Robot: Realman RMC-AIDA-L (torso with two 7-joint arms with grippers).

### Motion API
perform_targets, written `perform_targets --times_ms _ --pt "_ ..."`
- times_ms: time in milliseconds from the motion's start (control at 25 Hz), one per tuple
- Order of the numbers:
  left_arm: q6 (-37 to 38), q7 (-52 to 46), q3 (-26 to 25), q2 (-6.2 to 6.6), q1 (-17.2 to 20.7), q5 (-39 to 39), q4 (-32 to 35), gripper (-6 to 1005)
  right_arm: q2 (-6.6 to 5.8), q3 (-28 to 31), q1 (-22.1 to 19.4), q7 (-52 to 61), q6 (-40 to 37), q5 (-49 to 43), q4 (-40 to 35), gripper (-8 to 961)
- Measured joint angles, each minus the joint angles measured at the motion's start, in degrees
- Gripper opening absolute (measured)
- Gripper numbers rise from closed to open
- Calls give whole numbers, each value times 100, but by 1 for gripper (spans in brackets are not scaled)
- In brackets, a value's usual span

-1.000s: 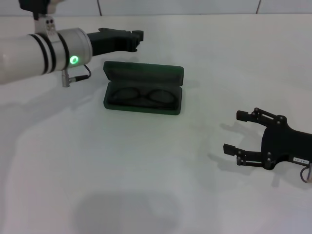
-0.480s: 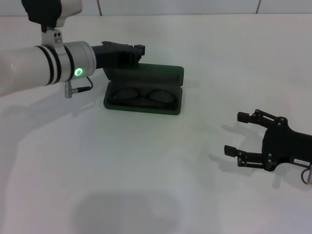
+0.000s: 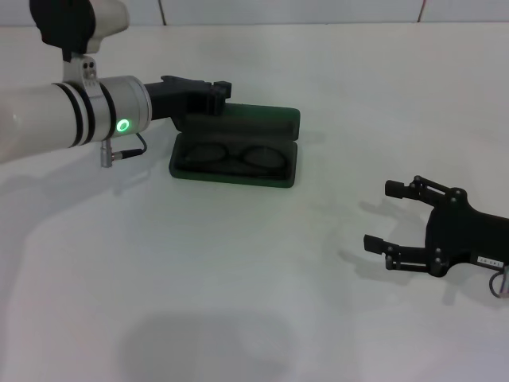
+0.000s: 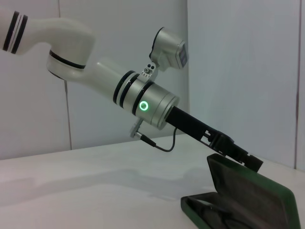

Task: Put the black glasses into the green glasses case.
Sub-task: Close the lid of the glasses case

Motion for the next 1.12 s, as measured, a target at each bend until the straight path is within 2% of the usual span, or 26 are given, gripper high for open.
perform_targets --times_ms 880,1120 --pt "372 20 -54 10 380 -50 -44 49 18 17 20 0 -2 0 0 886" --pt "403 297 -55 10 495 -214 -61 50 26 18 34 0 -2 4 0 886"
